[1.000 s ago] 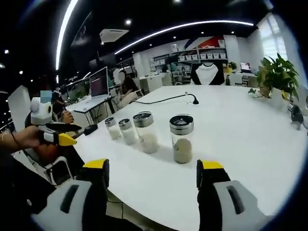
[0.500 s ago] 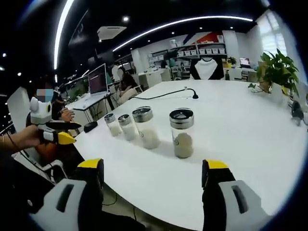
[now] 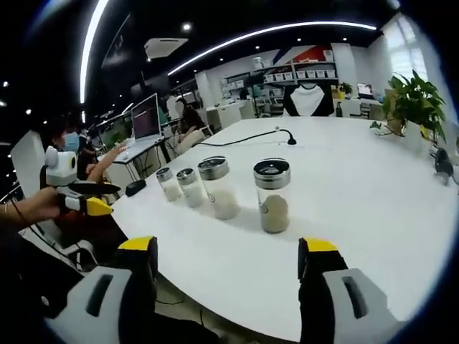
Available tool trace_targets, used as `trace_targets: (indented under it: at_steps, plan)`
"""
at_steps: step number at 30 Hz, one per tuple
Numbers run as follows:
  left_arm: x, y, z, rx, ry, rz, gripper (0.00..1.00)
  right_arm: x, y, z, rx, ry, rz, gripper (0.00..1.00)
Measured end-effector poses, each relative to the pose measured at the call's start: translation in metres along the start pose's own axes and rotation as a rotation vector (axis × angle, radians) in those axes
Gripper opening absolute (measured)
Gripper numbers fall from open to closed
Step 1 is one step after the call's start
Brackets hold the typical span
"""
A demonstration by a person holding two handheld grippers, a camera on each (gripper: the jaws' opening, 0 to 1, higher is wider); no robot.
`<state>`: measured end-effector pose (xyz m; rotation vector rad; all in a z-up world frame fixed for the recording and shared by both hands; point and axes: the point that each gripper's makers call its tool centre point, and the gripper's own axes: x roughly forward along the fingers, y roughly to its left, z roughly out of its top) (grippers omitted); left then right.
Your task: Rotate the seasoning bottle until the label or dispensing opening points toward the visible target arrow and the bottle remains upright within the marked orientation range
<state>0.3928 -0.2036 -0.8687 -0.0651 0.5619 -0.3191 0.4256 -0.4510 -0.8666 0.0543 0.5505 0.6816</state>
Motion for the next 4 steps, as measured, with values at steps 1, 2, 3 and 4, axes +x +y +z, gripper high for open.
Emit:
trace_targets:
  at_steps: [1, 2, 3, 4]
  plan:
    - [0.0004, 0.0005, 0.0002, 0.0, 0.001, 0.0, 1.0, 0.0, 0.0, -0.0003, 0.002, 0.001, -0.001, 0.8]
    - [0.0005, 0.0007, 0.0007, 0.0, 0.0, -0.001, 1.0, -0.0001, -0.0001, -0.0006, 0.005, 0.002, -0.001, 0.8]
    - [0.0007, 0.0011, 0.001, 0.001, 0.0, -0.002, 1.0, -0.0002, 0.0001, -0.0006, 0.005, 0.001, -0.002, 0.8]
    - [0.0009, 0.0015, 0.0013, 0.004, 0.001, -0.001, 1.0, -0.0002, 0.0001, -0.0006, 0.006, 0.0, -0.002, 0.8]
